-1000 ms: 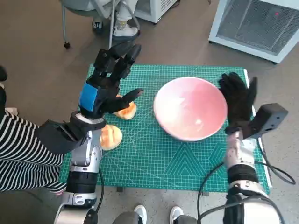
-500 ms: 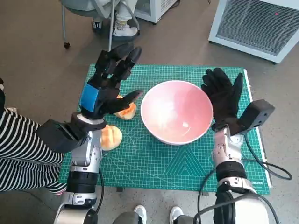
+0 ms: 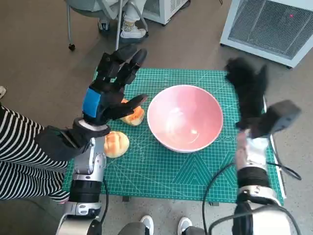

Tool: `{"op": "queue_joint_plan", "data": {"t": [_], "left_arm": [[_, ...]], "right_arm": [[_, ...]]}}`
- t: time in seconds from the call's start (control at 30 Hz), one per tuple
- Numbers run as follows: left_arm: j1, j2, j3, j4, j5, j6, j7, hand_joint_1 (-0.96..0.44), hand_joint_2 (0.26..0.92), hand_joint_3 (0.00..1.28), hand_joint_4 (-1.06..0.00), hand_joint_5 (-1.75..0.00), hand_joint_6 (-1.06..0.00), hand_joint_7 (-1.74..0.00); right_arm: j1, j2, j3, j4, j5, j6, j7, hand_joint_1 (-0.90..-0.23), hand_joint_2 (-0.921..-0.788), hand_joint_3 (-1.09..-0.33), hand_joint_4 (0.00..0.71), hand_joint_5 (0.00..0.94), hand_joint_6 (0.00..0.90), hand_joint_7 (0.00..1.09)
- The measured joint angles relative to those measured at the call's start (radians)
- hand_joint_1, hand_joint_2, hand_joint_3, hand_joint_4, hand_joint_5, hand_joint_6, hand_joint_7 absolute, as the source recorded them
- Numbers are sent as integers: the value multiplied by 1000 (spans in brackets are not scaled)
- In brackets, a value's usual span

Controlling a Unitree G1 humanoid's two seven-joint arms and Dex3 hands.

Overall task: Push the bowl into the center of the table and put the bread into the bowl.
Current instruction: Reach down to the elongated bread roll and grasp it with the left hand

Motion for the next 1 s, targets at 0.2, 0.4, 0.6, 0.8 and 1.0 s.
{"op": "queue_joint_plan", "data": {"t": [0.2, 0.4, 0.6, 0.8, 1.0], "left_arm": [[-1, -1, -5, 0, 5, -2, 8, -192, 921, 214, -285, -8, -73, -676], [-7, -1, -15, 0, 10, 1, 16, -197, 921, 223, -282, -5, -31, -751], [-25, 2, -26, -10, 17, 17, 14, -191, 921, 224, -273, -2, -2, -806], [-48, 26, -29, -30, 16, 44, -5, -171, 919, 224, -249, 0, 1, -807], [-70, 60, -22, -21, 15, 51, -30, -175, 916, 218, -234, -1, 1, -764]], "right_arm": [[81, 4, 31, -237, 5, -13, 7, -661, -921, -801, 169, 13, 144, 249], [175, 24, 74, -489, 48, 12, 47, -698, -921, -750, 171, 10, 149, 263], [234, 35, 114, -645, 89, 52, 88, -709, -921, -725, 172, 8, 161, 278], [259, 36, 141, -724, 97, 78, 108, -712, -921, -720, 173, 7, 163, 286], [276, 35, 152, -767, 96, 97, 108, -715, -921, -714, 180, 9, 161, 293]]}}
